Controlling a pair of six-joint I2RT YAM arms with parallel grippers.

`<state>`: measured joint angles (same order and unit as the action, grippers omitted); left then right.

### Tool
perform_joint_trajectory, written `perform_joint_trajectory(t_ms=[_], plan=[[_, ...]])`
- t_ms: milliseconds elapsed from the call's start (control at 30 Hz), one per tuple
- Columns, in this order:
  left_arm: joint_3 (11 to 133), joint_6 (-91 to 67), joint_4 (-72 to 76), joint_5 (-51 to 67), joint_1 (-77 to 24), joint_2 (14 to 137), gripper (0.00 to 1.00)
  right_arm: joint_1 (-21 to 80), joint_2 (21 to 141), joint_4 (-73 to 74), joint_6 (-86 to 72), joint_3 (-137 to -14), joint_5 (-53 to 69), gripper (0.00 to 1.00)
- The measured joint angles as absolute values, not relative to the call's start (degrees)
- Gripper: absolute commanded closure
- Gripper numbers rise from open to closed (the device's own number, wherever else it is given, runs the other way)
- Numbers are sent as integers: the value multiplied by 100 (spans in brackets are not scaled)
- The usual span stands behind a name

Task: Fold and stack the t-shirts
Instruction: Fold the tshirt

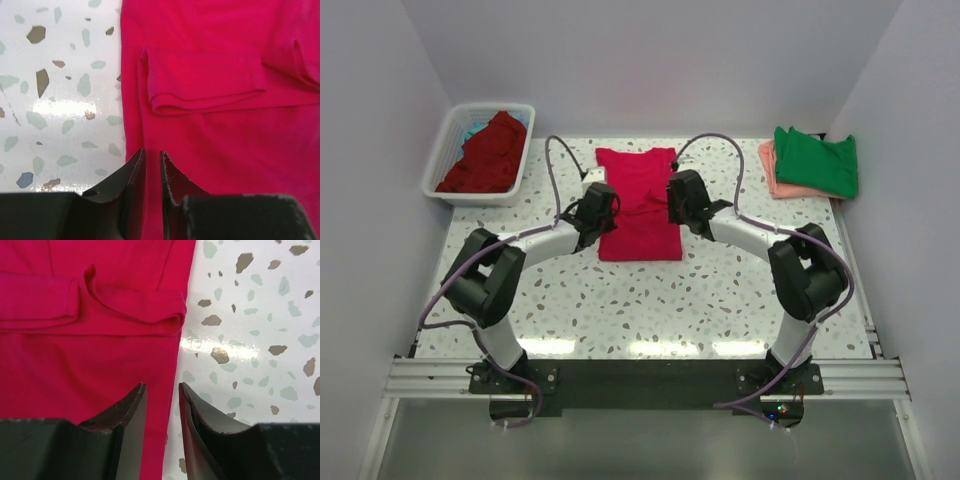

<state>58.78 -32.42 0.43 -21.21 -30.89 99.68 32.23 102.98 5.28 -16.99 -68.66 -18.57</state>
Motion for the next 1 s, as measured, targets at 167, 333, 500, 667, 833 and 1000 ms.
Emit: perform_joint_trajectory(t_ms=[167,333,500,667,833,1000], plan=[[5859,-3308,-222,-1968,-3089,10189,75,3223,10532,650,-1693,-6829,-1566,57],[5516,-3391,-228,-1815,-3089,10025,72,3223,10431,622,-1747,-6329,-1345,55],[5006,-3424,-231,-1577,-3094,9760,70,3223,10219,604,-1909,-5754,-1181,53],[4731,-3496,-207,-1472,-3094,9561,70,3223,9808,550,-1990,-5341,-1011,53],[4558,-3583,-99,-1398,-3094,9439,70,3223,9596,443,-2036,-5052,-851,53],[4445,-3640,-106,-1361,-3116,9319,70,3223,9196,429,-2058,-4834,-790,54]])
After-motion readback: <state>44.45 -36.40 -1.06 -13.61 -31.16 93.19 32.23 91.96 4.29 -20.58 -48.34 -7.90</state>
